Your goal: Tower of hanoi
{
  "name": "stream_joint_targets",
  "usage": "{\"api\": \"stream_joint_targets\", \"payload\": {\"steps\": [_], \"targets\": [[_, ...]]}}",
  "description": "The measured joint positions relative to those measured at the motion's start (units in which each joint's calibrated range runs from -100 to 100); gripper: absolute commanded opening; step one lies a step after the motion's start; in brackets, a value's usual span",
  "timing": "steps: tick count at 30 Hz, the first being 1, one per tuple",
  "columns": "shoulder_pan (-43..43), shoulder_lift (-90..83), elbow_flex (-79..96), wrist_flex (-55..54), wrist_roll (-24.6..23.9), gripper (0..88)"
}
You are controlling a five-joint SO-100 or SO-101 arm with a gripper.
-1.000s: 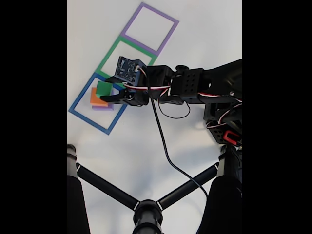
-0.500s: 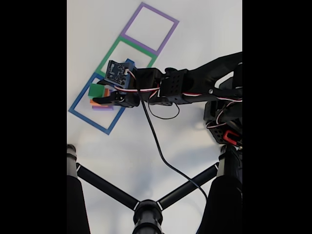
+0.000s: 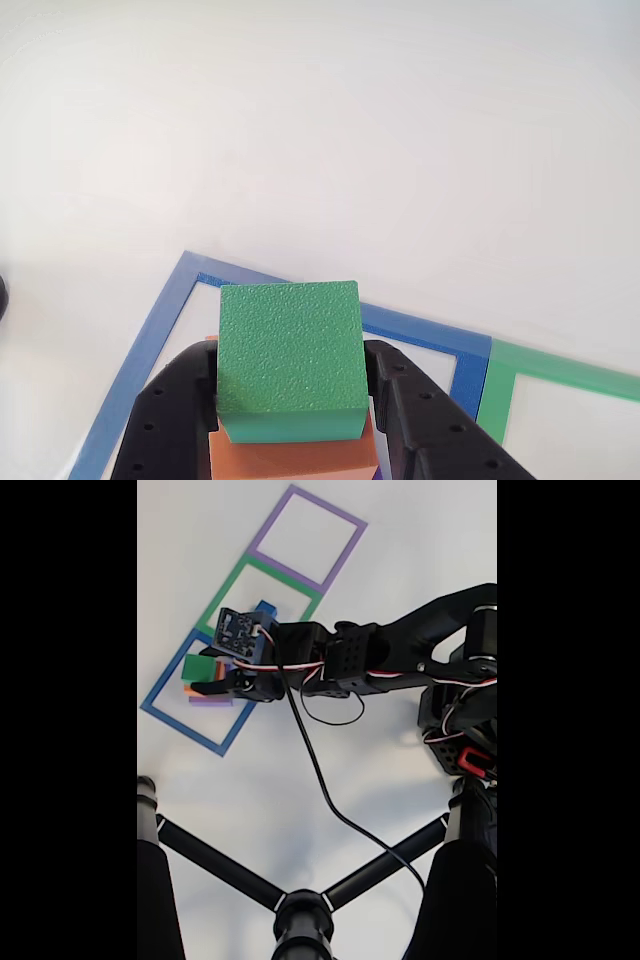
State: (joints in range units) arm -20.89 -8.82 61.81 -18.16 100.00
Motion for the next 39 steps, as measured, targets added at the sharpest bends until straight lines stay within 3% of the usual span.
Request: {"api": "stream_joint_targets", "payload": {"steps": [9,17,21,27,29,32,35,39], "targets": [[0.0,1.7,-0.7,-2.1,0.0,25.3],[0.0,-1.8,-1.8,1.1,0.0,24.9],[1.0,-7.7,-8.9,13.5,0.0,21.3],[5.2,-14.2,-25.9,41.6,-0.2,3.4],[6.6,-15.5,-32.5,52.2,-3.1,0.5],[9.1,-16.8,-42.0,66.4,-6.8,0.0],[12.4,-17.3,-50.1,78.7,-7.0,0.0],[16.2,-18.5,-55.1,87.9,-8.6,0.0]]}}
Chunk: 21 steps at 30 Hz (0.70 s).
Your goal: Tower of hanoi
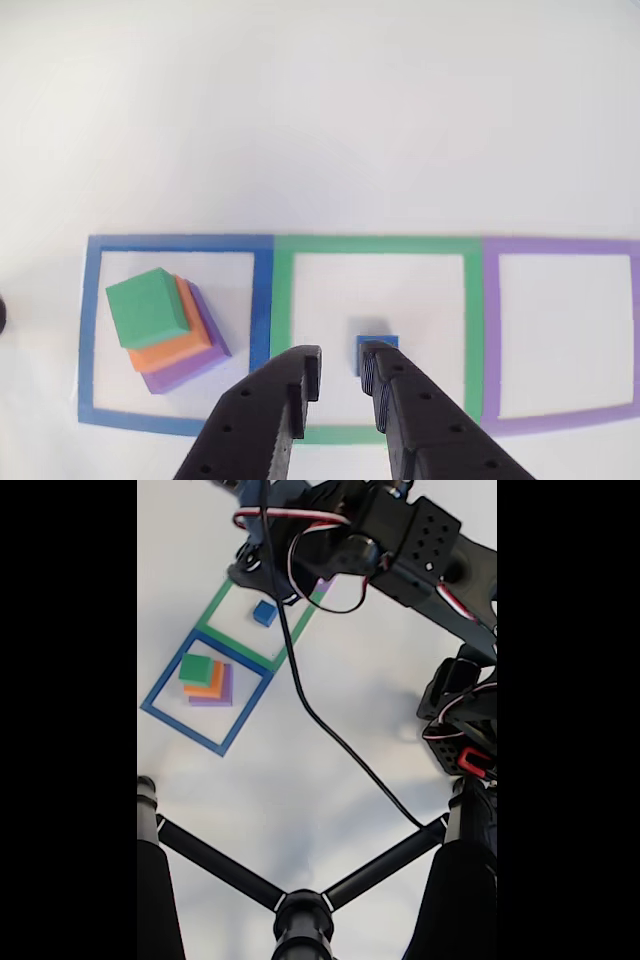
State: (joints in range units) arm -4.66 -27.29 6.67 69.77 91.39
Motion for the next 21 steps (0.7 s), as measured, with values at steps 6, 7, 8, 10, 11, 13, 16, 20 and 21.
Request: {"api": "stream_joint_targets", "payload": {"steps": [6,7,8,10,11,13,16,20,21], "targets": [[3.0,-2.5,-4.6,7.3,-0.6,0.0],[3.2,-3.0,-4.6,7.8,-0.6,0.6],[3.5,-3.5,-4.6,7.8,-0.6,1.9],[3.9,-4.8,-2.5,7.3,-0.6,3.6],[4.1,-5.8,-0.1,5.7,-0.6,4.8],[4.8,-8.3,6.7,1.3,0.6,7.3],[6.1,-12.4,19.7,-8.5,7.0,12.7],[7.9,-15.8,38.5,-25.7,8.2,23.1],[8.3,-16.0,42.8,-30.2,8.4,25.6]]}}
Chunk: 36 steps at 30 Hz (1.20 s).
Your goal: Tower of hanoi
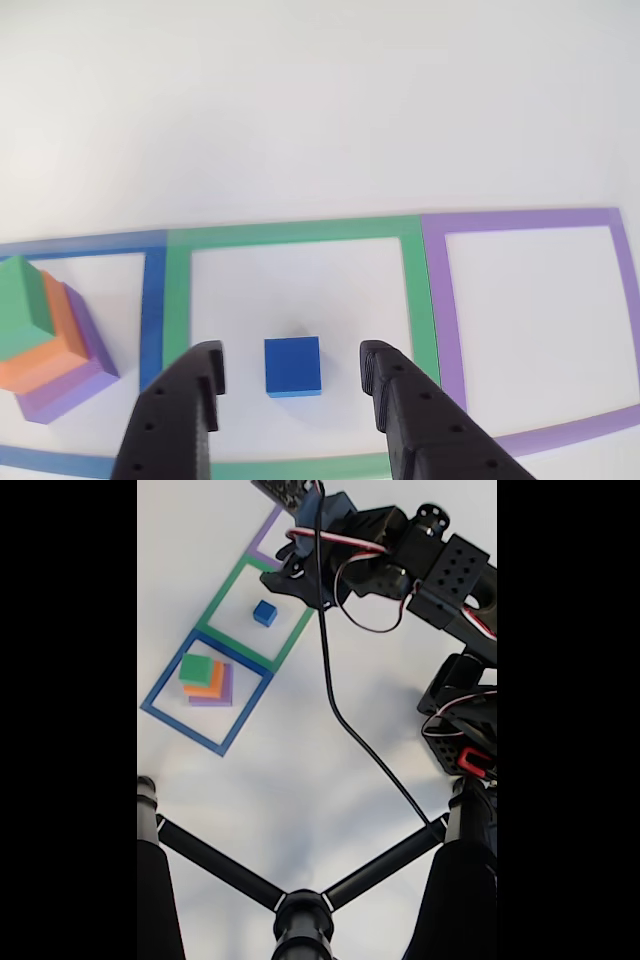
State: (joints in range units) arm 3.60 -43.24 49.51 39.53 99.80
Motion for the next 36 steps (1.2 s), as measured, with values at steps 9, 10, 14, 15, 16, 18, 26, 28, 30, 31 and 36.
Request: {"api": "stream_joint_targets", "payload": {"steps": [9,10,14,15,16,18,26,28,30,31,36], "targets": [[2.0,4.0,20.8,-29.1,0.0,32.2],[2.0,5.1,22.0,-31.7,0.0,32.2],[2.0,11.1,24.4,-41.3,0.0,32.1],[2.0,12.8,24.6,-43.5,0.0,32.0],[2.0,14.8,24.7,-45.6,0.0,31.9],[2.0,18.8,24.7,-49.9,0.0,31.7],[3.4,31.2,24.6,-61.7,0.0,31.5],[3.4,33.2,24.6,-63.5,0.0,31.4],[3.4,34.4,24.6,-65.1,0.0,31.2],[3.4,35.3,24.6,-66.1,0.0,31.2],[3.2,38.7,24.6,-68.8,0.0,30.9]]}}
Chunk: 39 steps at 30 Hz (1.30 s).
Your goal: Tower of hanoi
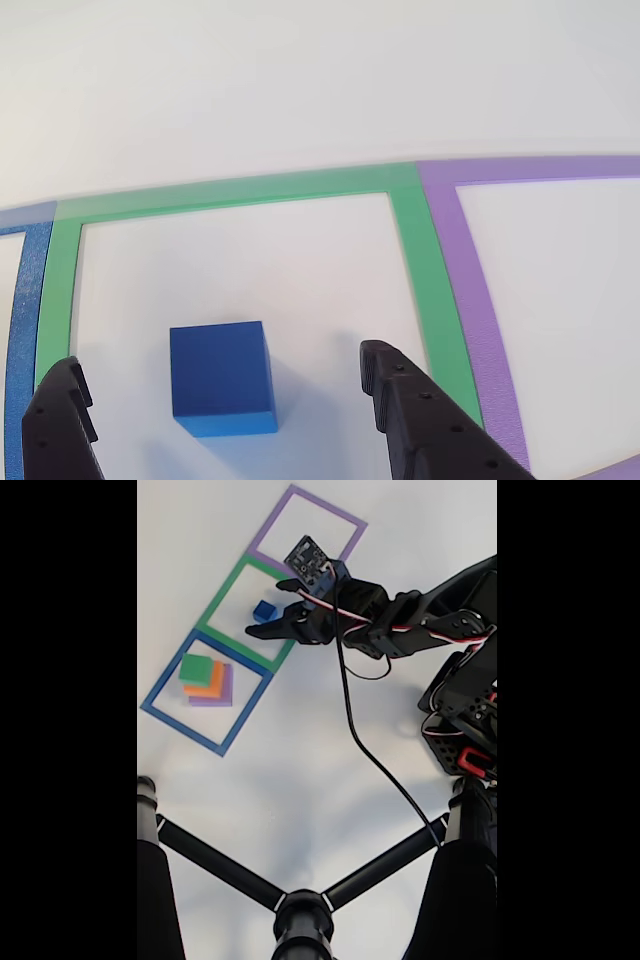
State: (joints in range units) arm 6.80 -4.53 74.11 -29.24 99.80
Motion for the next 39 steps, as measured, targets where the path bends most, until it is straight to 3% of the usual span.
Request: {"api": "stream_joint_targets", "payload": {"steps": [24,39], "targets": [[-4.1,5.9,-2.1,-3.4,0.0,19.5],[-5.5,6.5,-3.8,-3.4,0.0,5.2]]}}
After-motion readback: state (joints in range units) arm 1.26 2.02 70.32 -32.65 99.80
